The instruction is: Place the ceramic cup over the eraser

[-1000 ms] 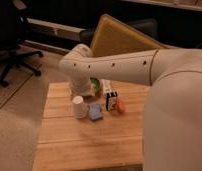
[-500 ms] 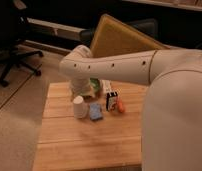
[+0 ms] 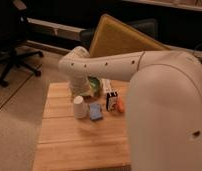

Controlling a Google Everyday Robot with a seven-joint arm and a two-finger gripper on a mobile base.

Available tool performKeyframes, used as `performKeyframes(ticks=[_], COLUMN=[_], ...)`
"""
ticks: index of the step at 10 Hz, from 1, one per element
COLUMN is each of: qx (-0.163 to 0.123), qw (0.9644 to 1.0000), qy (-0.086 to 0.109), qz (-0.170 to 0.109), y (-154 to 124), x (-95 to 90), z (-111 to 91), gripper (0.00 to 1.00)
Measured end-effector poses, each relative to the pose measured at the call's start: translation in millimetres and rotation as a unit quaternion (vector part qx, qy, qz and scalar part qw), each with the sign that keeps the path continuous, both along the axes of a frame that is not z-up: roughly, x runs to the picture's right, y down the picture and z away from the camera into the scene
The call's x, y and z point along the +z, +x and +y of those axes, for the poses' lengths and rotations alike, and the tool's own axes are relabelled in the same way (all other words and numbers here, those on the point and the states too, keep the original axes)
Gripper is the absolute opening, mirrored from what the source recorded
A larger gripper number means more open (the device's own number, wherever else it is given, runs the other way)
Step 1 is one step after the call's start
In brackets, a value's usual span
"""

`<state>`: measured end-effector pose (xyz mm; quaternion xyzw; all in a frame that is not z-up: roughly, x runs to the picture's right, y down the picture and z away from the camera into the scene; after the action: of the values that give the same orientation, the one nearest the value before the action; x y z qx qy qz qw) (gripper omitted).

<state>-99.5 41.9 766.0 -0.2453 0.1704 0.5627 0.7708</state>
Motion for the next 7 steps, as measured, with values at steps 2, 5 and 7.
performKeyframes(ticks=[2, 5, 7], qx=[-0.011, -0.015, -0.022], qw=[0.9998, 0.9984, 0.9968], qy=[-0.005, -0.03, -0.058], qz=[-0.019, -0.047, -0.049], y=[-15, -38, -39], x=[12.8, 28.6, 36.9], z=[-3, 11, 28], gripper=[0.65, 0.65, 0.65])
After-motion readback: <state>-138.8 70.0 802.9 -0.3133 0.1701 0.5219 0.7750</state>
